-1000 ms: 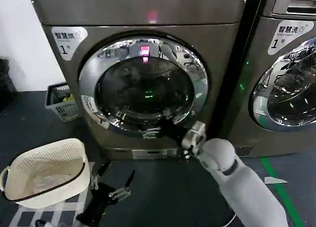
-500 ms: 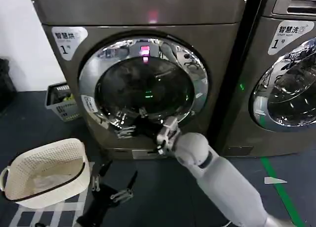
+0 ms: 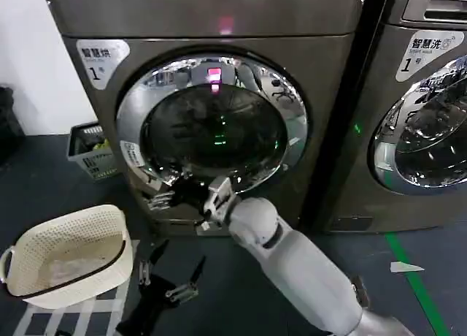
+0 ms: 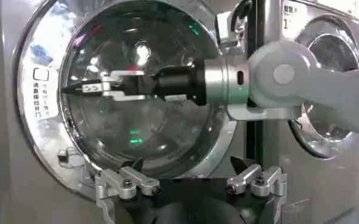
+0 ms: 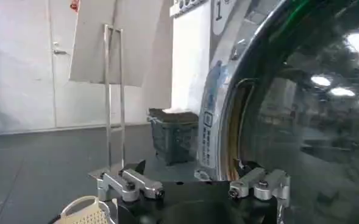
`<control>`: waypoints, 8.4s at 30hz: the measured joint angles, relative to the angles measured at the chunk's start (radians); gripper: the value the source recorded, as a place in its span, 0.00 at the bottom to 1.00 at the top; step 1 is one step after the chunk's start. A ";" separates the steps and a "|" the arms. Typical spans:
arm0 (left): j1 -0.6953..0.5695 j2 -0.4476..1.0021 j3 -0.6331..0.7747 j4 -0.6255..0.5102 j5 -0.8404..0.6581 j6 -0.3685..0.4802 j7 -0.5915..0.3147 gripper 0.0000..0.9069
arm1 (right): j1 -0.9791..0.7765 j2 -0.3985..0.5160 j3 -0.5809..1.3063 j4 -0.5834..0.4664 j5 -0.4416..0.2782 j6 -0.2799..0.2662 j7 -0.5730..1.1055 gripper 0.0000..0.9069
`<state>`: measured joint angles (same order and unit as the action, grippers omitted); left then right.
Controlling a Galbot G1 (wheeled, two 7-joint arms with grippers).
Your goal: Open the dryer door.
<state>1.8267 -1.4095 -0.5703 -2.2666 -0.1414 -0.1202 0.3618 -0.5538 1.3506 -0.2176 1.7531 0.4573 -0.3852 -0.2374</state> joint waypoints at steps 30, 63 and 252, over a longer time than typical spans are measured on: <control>0.012 -0.001 0.019 0.002 0.010 -0.002 -0.002 1.00 | 0.093 0.164 -0.050 -0.197 -0.083 0.023 0.075 1.00; 0.024 -0.009 0.026 0.006 0.050 -0.025 -0.005 1.00 | 0.209 0.245 -0.126 -0.376 -0.046 0.038 0.134 1.00; -0.301 0.336 -0.457 0.123 -0.350 0.233 0.171 1.00 | -0.142 -0.302 0.213 0.003 0.134 0.238 -1.224 1.00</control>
<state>1.5258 -1.0739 -1.0272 -2.1439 -0.4910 0.1133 0.5325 -0.6954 1.0489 -0.0050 1.7561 0.5910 -0.1476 -1.4609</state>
